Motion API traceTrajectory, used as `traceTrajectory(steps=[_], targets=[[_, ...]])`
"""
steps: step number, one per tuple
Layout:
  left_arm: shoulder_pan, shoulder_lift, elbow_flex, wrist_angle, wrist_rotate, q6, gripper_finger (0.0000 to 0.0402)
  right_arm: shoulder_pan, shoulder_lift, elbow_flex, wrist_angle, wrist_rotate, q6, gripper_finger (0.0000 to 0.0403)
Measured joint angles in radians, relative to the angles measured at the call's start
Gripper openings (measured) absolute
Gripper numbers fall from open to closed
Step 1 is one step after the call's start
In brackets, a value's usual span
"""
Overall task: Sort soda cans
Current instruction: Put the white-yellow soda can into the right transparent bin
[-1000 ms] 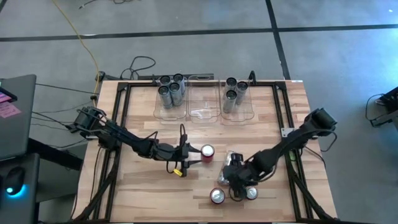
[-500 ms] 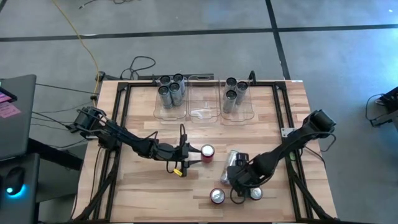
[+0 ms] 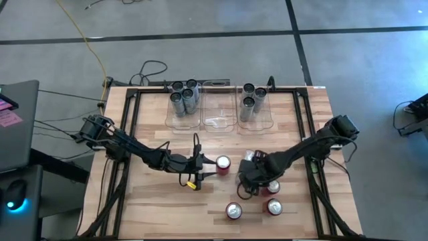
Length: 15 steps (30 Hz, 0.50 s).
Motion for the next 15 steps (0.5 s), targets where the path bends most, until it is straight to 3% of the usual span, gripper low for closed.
traceTrajectory(steps=[4,15], targets=[[0.000,0.000,0.000,-0.014,0.000,-0.006,0.0178,-0.019,0.000,0.000,0.035,0.000,0.003,0.0305],[-0.010,0.000,-0.001,-0.165,-0.006,-0.107,0.0178,-0.055,0.000,0.001,-0.018,0.000,0.354,0.0305]])
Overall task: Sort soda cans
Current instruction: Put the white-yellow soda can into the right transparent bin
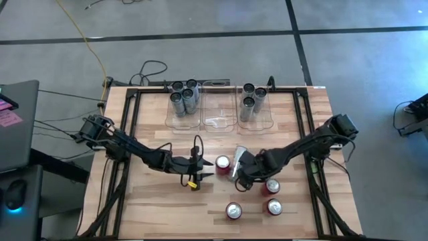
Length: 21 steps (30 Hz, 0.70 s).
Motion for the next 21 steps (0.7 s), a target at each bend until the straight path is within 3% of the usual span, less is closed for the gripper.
traceTrajectory(steps=[5,11,16,21], targets=[[-0.022,0.000,0.000,-0.051,0.001,0.023,0.0178,-0.051,0.000,0.000,0.105,0.001,0.061,0.0305],[-0.029,0.000,0.000,-0.076,0.001,0.030,0.0178,-0.132,-0.001,0.001,0.068,0.002,0.080,0.0305],[-0.029,0.000,0.000,-0.075,0.012,0.030,0.0178,-0.188,-0.001,0.001,0.033,-0.001,0.181,0.0305],[-0.051,0.000,0.000,-0.134,0.016,0.019,0.0178,-0.236,-0.001,0.001,0.124,-0.005,0.294,0.0305]])
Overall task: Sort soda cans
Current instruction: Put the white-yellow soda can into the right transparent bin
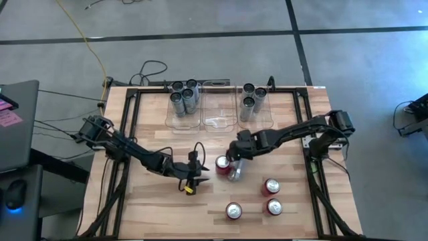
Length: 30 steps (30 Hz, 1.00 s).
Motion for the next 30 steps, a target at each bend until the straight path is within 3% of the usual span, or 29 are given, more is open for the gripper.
traceTrajectory(steps=[6,12,23,30], targets=[[-0.017,0.000,0.000,-0.102,0.000,0.050,0.0178,-0.026,0.030,0.002,0.006,-0.004,0.143,0.0305],[-0.016,0.000,0.000,-0.126,0.000,0.098,0.0178,-0.025,0.117,0.004,0.023,-0.112,0.218,0.0305],[-0.012,0.000,0.000,-0.128,-0.001,0.175,0.0178,-0.078,0.190,0.006,0.126,-0.240,-0.027,0.0305],[-0.001,0.000,0.000,-0.144,-0.001,0.156,0.0178,-0.083,0.191,0.005,0.110,-0.242,-0.127,0.0292]])
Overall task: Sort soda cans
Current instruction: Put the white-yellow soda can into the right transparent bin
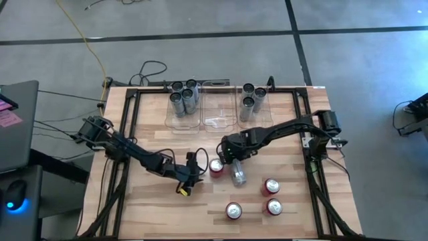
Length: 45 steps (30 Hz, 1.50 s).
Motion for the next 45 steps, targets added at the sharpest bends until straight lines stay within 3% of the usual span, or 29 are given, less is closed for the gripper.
traceTrajectory(steps=[5,15,18,23,26,29,33,37,42,45], targets=[[0.000,0.000,0.000,-0.024,-0.001,-0.026,0.0178,0.029,-0.037,-0.007,0.004,0.070,-0.032,0.0271],[0.000,0.000,0.000,-0.009,-0.059,-0.054,0.0178,0.160,-0.267,-0.010,0.039,0.448,-0.057,0.0256],[0.000,0.000,0.000,0.011,-0.059,-0.054,0.0178,0.211,-0.328,-0.011,0.083,0.576,-0.153,0.0256],[-0.032,-0.028,-0.001,0.035,-0.076,0.001,0.0178,0.325,-0.375,-0.008,0.158,0.832,-0.297,0.0256],[-0.046,-0.087,0.001,0.038,-0.094,0.033,0.0178,0.398,-0.374,-0.008,0.174,1.040,-0.381,0.0255],[-0.052,-0.159,0.000,0.025,-0.115,0.056,0.0178,0.443,-0.379,-0.007,0.147,1.271,-0.441,0.0255],[-0.054,-0.246,0.001,0.020,-0.114,0.055,0.0178,0.444,-0.408,-0.007,0.047,1.447,-0.439,0.0255],[-0.053,-0.282,0.001,-0.001,-0.121,0.055,0.0178,0.427,-0.465,-0.007,-0.226,1.592,-0.245,0.0255],[-0.054,-0.260,0.001,-0.030,-0.138,0.055,0.0178,0.371,-0.561,-0.086,-0.780,1.603,0.352,0.0255],[-0.052,-0.242,-0.013,-0.024,-0.144,0.055,0.0178,0.358,-0.620,-0.188,-0.967,1.602,0.643,0.0255]])
